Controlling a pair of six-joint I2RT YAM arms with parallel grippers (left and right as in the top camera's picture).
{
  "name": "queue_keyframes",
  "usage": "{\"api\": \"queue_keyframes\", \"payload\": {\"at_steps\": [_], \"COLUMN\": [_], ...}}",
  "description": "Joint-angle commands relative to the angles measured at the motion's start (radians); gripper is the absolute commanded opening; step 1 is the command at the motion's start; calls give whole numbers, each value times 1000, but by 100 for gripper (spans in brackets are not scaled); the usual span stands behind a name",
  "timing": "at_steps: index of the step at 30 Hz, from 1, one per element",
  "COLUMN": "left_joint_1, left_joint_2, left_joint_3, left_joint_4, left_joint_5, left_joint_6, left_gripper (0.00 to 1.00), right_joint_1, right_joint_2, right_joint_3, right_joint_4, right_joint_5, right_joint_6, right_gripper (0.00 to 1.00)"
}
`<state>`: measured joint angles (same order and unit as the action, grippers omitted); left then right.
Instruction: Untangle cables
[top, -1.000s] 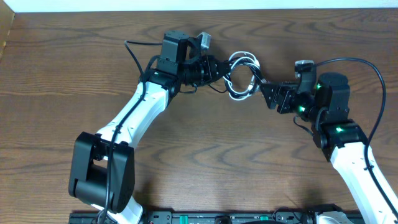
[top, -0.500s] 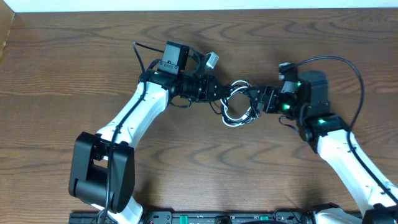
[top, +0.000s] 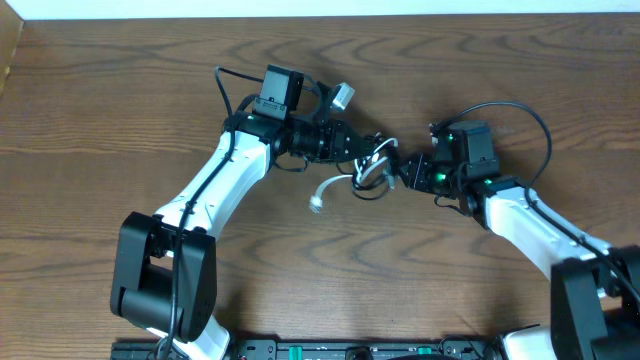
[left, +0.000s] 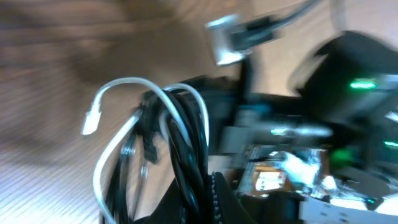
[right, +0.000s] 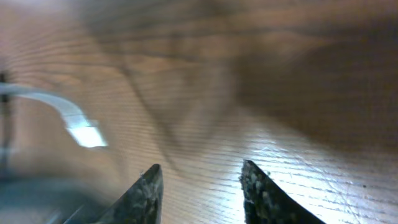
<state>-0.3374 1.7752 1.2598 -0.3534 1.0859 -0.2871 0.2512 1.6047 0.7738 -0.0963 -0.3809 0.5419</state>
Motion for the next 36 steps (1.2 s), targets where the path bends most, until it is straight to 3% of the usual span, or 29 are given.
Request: {"api": "queue_keyframes", "payload": {"at_steps": [1, 4, 5, 6, 10, 16, 22, 27, 36], "left_joint_1": [-1, 0, 2, 4, 24, 38, 38, 38, 38], "left_joint_2": [2, 2, 2, 2, 2, 2, 2, 2, 2], "left_joint_3": [14, 14, 14, 14, 14, 14, 14, 14, 14], "left_joint_4": [39, 89, 106, 109, 108, 109, 109, 109, 109], "left_joint_5": [152, 198, 195, 183, 57, -114, -142, -126, -24], "left_joint_6": [-90, -147, -179, -191, -287, -499, -539, -652, -747], "left_gripper": [8, 8, 7, 7, 7, 7, 8, 8, 8], "right_joint_1": [5, 4, -5, -16, -93, -172, -133, -53, 5], "right_joint_2": [36, 44, 35, 26, -71, -259, -355, -314, -156], "right_joint_3": [19, 19, 19, 19, 20, 20, 20, 20, 20], "right_joint_4": [0, 0, 3, 3, -13, -19, 5, 49, 201], "right_joint_5": [16, 15, 3, -10, -114, -265, -340, -338, -444], "right_joint_6": [41, 40, 14, -5, -97, -186, -258, -304, -304], "right_gripper": [34, 34, 50, 56, 65, 69, 72, 72, 68]}}
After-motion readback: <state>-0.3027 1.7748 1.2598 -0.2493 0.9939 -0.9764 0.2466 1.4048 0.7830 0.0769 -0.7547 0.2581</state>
